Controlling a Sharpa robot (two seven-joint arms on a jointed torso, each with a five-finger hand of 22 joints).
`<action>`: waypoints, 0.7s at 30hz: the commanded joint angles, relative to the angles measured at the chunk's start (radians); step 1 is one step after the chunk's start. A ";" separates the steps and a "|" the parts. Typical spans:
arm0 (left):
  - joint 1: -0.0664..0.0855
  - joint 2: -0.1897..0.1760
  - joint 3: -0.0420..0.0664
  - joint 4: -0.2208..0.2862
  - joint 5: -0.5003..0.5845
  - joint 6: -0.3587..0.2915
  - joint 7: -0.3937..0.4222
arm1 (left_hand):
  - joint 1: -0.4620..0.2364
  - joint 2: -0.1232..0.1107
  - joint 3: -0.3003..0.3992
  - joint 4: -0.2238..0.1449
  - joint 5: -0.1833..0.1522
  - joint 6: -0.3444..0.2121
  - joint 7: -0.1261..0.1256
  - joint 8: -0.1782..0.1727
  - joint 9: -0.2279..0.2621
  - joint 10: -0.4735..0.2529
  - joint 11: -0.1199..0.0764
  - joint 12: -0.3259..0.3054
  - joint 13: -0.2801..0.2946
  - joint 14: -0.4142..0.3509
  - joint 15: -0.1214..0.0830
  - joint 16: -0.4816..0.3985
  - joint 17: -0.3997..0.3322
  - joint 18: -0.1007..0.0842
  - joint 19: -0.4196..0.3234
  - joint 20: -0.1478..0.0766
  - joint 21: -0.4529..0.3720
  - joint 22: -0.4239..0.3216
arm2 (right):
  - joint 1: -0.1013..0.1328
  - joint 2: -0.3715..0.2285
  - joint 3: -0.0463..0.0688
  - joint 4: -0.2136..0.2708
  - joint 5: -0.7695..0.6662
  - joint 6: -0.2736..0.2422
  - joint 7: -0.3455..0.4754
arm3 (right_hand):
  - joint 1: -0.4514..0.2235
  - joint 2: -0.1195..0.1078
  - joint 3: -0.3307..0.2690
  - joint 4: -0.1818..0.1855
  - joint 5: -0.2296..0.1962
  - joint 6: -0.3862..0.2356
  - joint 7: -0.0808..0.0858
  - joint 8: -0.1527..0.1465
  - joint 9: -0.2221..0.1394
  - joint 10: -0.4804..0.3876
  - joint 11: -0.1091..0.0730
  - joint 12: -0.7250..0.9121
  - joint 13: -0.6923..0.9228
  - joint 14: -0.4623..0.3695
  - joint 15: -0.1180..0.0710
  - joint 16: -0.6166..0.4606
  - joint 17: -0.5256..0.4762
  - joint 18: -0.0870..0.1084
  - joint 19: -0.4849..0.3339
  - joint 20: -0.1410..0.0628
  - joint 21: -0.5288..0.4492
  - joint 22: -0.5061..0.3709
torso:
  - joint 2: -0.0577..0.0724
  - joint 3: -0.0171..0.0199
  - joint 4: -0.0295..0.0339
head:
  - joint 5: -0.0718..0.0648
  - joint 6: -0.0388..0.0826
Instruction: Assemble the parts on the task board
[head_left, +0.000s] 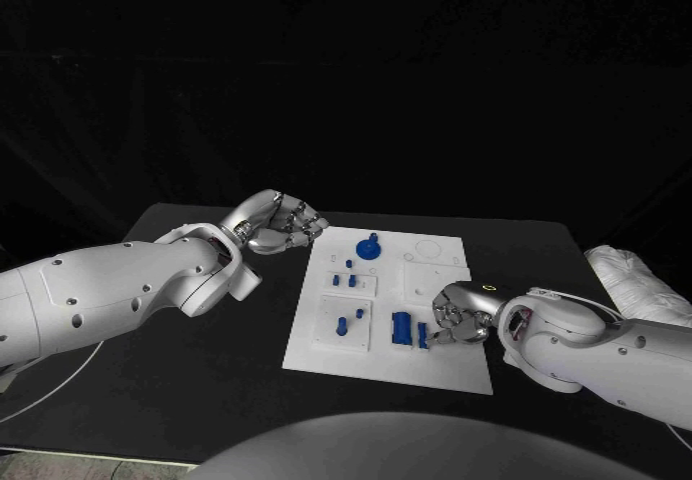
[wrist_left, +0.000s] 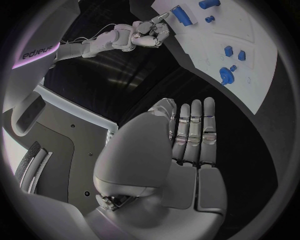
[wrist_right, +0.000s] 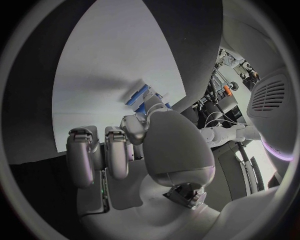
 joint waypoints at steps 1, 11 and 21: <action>0.000 0.001 0.001 0.002 -0.004 0.010 0.004 | 0.008 -0.002 0.000 -0.003 0.003 -0.003 0.005 0.007 -0.001 0.010 0.001 -0.005 -0.002 0.004 0.000 -0.003 -0.002 0.019 0.003 0.001 0.006 0.029 | 0.009 -0.023 0.000 0.021 0.082 -0.175 0.138 | -0.046 0.000 -0.015 0.025 -0.046 -0.007 0.002 -0.019 0.005 0.170 -0.060 0.348 0.508 0.103 -0.004 0.003 0.263 0.002 0.085 -0.006 -0.004 0.251 | -0.001 -0.0006 0.0007 | 0.002 0.000; 0.000 0.002 0.001 0.001 0.020 -0.003 0.054 | -0.120 0.029 -0.039 0.003 -0.098 -0.023 0.003 0.003 -0.010 -0.021 0.007 -0.022 -0.018 -0.049 0.012 -0.031 -0.032 0.011 -0.066 0.010 -0.020 0.012 | 0.082 -0.082 0.000 0.046 0.695 -0.252 0.533 | -0.170 0.046 -0.095 0.098 -0.016 -0.291 0.080 -0.553 -0.359 -0.258 0.019 0.020 0.184 -0.246 0.073 -0.541 -0.134 0.152 -0.454 0.053 -0.808 -0.061 | 0.001 -0.0008 -0.0008 | -0.005 0.000; 0.000 0.000 0.001 0.002 0.055 0.069 0.128 | -0.343 0.044 -0.245 0.002 -0.267 -0.256 -0.102 -0.163 -0.068 -0.587 -0.153 -0.404 -0.077 -0.685 -0.121 -0.689 -0.270 -0.040 -0.710 -0.030 -0.217 -0.375 | 0.098 -0.086 0.000 0.008 1.093 0.040 0.718 | -0.193 0.099 -0.253 0.135 -0.049 -0.857 -0.160 -1.050 -1.045 -1.396 -0.016 -1.128 -0.873 -1.458 0.213 -1.557 -1.255 0.059 -1.465 0.272 -1.543 -1.289 | 0.000 0.0007 0.0008 | -0.011 0.000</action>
